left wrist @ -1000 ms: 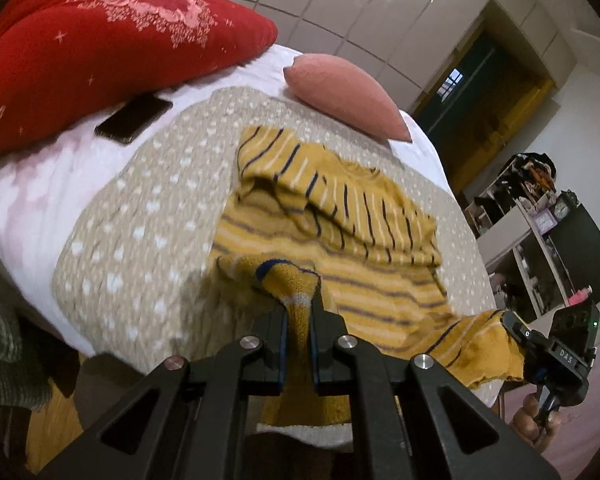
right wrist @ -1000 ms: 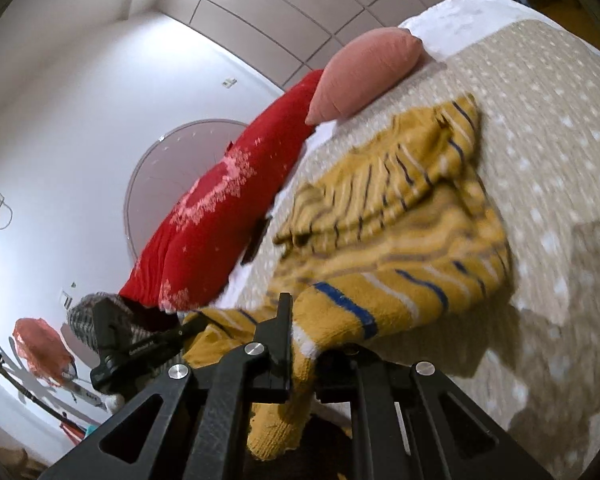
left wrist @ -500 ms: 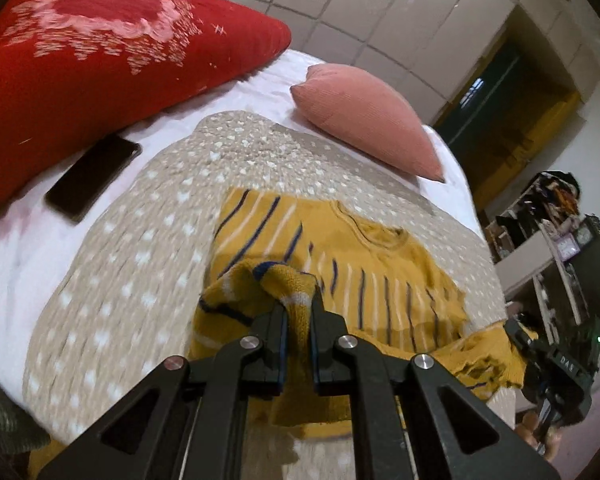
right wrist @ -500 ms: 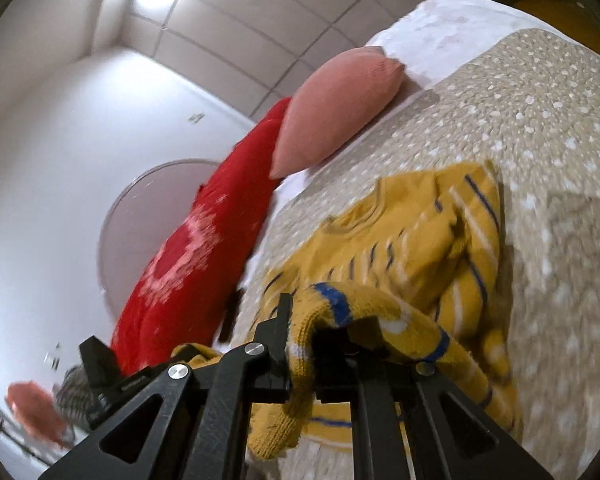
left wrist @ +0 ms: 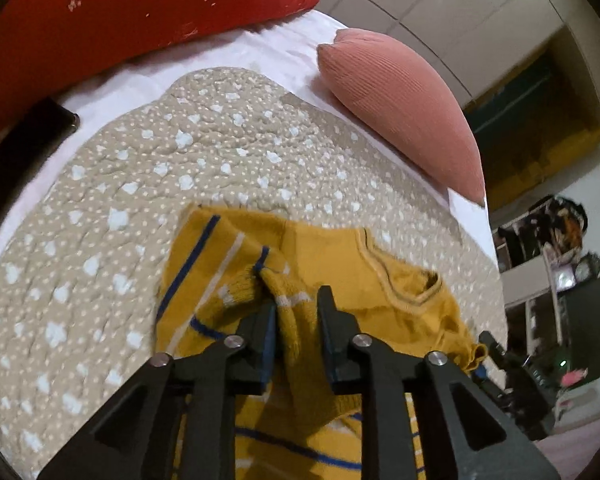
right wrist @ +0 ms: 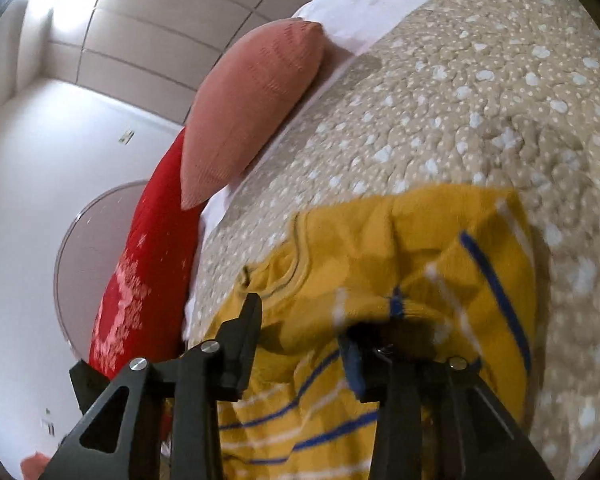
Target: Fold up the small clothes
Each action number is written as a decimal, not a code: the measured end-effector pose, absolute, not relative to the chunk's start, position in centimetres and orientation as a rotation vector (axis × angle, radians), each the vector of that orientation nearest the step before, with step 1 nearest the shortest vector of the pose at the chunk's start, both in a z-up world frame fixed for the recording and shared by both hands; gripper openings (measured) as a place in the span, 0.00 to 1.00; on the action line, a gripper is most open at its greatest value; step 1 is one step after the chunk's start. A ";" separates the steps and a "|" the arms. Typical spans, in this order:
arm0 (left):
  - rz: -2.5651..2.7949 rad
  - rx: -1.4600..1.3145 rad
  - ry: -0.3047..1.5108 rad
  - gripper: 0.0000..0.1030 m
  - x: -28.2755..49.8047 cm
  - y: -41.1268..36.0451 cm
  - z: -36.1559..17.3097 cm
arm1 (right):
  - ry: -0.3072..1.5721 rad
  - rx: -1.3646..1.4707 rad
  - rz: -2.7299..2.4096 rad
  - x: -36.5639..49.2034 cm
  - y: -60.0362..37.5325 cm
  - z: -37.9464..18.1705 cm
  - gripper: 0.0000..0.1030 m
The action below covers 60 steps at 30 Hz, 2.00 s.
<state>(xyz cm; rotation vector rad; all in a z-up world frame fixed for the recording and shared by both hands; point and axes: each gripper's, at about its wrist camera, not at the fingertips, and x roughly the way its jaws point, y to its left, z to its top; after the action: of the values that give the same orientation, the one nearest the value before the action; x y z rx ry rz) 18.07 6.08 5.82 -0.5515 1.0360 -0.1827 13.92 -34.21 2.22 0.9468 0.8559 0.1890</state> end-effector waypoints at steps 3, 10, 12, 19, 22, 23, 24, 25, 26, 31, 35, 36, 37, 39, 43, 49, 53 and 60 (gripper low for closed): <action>-0.166 -0.596 1.012 0.38 19.1 6.9 5.9 | 0.855 0.960 0.174 15.0 -34.5 1.8 0.46; -0.096 -0.652 0.981 0.43 19.5 10.2 6.3 | 0.834 0.970 0.171 16.6 -34.7 2.6 0.70; -0.080 -0.588 0.980 0.43 18.6 10.4 6.7 | 0.828 0.954 0.169 16.6 -34.9 3.5 0.70; -0.057 -0.305 0.962 0.45 12.9 10.0 8.1 | 0.853 0.616 0.123 11.3 -33.6 7.3 0.70; -0.031 -0.223 0.959 0.48 10.6 9.9 7.4 | 0.878 0.472 0.113 7.9 -32.2 7.2 0.70; -0.021 -0.210 0.969 0.48 10.2 10.0 7.1 | 0.898 0.420 0.105 6.9 -31.5 6.7 0.70; -0.009 -0.201 0.988 0.48 9.8 10.1 6.4 | 0.917 0.387 0.093 6.3 -31.1 6.0 0.70; 0.010 -0.194 1.013 0.48 9.5 10.3 5.4 | 0.937 0.369 0.078 5.9 -31.4 5.2 0.70; 0.039 -0.187 1.037 0.48 9.5 10.5 4.5 | 0.957 0.365 0.060 5.7 -31.6 4.3 0.70; 0.156 -0.153 1.093 0.41 8.6 12.5 1.9 | 0.998 0.391 -0.026 5.5 -33.1 2.8 0.71; 0.067 -0.224 1.036 0.41 6.9 13.9 3.5 | 0.921 0.300 -0.009 4.0 -30.6 6.9 0.71; 0.046 -0.231 1.023 0.41 6.5 14.0 3.8 | 0.899 0.276 0.011 3.7 -29.3 8.0 0.71; 0.005 -0.249 1.005 0.45 6.0 14.0 4.1 | 0.882 0.265 0.033 3.6 -28.3 8.9 0.71; -0.081 -0.305 0.978 0.56 5.3 13.6 4.4 | 0.865 0.259 0.112 3.9 -25.5 10.4 0.71; -0.172 -0.343 0.977 0.65 5.4 11.7 3.3 | 0.944 0.282 0.289 6.7 -19.1 10.1 0.71; -0.212 -0.397 1.032 0.15 4.7 10.5 0.8 | 1.004 0.225 0.313 10.9 -10.4 9.4 0.71; -0.237 -0.470 1.022 0.15 4.2 11.5 0.6 | 0.990 0.165 0.347 12.4 -7.6 10.0 0.71; -0.267 -0.523 1.003 0.15 3.6 12.5 0.3 | 1.181 0.043 0.336 14.7 -2.5 5.7 0.71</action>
<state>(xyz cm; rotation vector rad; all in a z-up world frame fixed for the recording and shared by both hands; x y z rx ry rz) 3.57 12.47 0.27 -0.5229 1.0033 -0.2670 14.67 -2.54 5.75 0.0427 1.1813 0.3364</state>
